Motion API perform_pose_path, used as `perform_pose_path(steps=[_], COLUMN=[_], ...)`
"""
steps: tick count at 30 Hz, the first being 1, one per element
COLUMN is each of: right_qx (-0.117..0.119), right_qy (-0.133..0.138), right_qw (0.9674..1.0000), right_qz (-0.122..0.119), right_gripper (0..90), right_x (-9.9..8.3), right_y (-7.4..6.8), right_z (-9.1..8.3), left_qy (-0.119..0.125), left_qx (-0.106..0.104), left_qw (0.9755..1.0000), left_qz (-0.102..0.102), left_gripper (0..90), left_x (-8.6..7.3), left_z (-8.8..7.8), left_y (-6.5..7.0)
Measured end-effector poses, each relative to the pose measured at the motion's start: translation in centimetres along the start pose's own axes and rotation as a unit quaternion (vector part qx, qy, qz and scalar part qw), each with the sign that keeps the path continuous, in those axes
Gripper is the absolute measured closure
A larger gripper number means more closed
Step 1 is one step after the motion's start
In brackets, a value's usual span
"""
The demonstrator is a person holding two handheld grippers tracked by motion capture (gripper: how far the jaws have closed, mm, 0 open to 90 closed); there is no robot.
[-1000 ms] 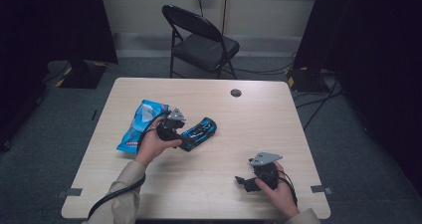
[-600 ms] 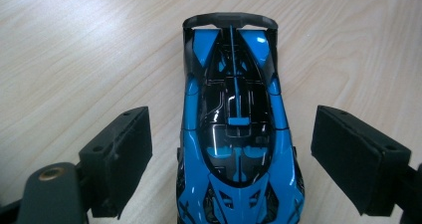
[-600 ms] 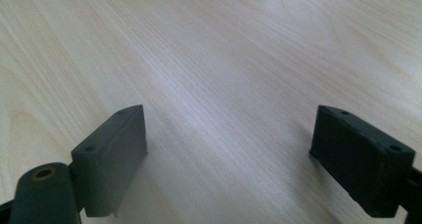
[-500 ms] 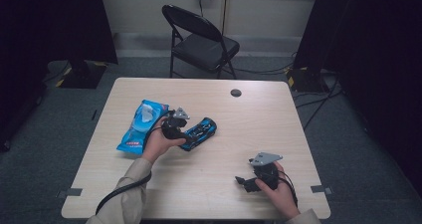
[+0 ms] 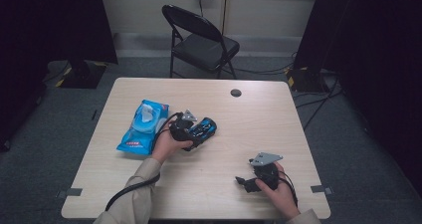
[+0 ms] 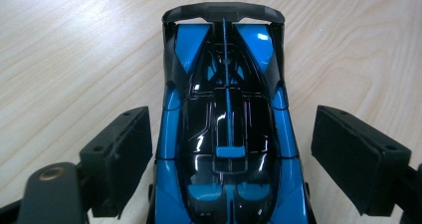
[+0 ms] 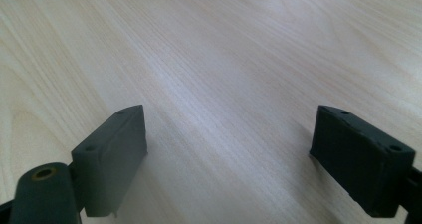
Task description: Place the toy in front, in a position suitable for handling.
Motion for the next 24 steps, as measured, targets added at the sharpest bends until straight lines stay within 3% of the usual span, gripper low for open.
perform_pose_path(steps=[10,15,18,22,24], right_qx=[0.0,0.0,0.0,0.0,0.0], right_qy=[0.0,0.0,0.0,0.0,0.0], right_qw=[1.0,1.0,1.0,1.0,1.0], right_qz=[0.0,0.0,0.0,0.0,0.0], right_gripper=[13.6,13.5,13.6,13.6,13.6], right_x=[0.0,0.0,0.0,0.0,0.0], right_y=[0.0,0.0,0.0,0.0,0.0], right_z=[0.0,0.0,0.0,0.0,0.0], left_qy=[-0.011,0.0,0.004,-0.005,-0.007], left_qx=[0.006,0.016,0.02,0.025,0.02], left_qw=[0.9999,0.9998,0.9997,0.9996,0.9995], left_qz=[-0.009,-0.008,-0.01,-0.01,-0.022], left_gripper=[17.2,15.9,23.9,24.4,24.8], left_x=[-1.0,-1.0,-1.0,-0.9,-0.8], left_z=[1.0,1.2,1.1,1.0,0.9], left_y=[0.0,0.2,0.1,0.1,0.2])
Point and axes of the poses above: each handheld gripper's, and its own axes: z roughly forward along the jaws, x roughly out of its top, y roughly to its right, the point moved 7 cm from there along z, roughly forward along the jaws, and after that the axes turned 7 degrees about z, right-handed, at the moved point
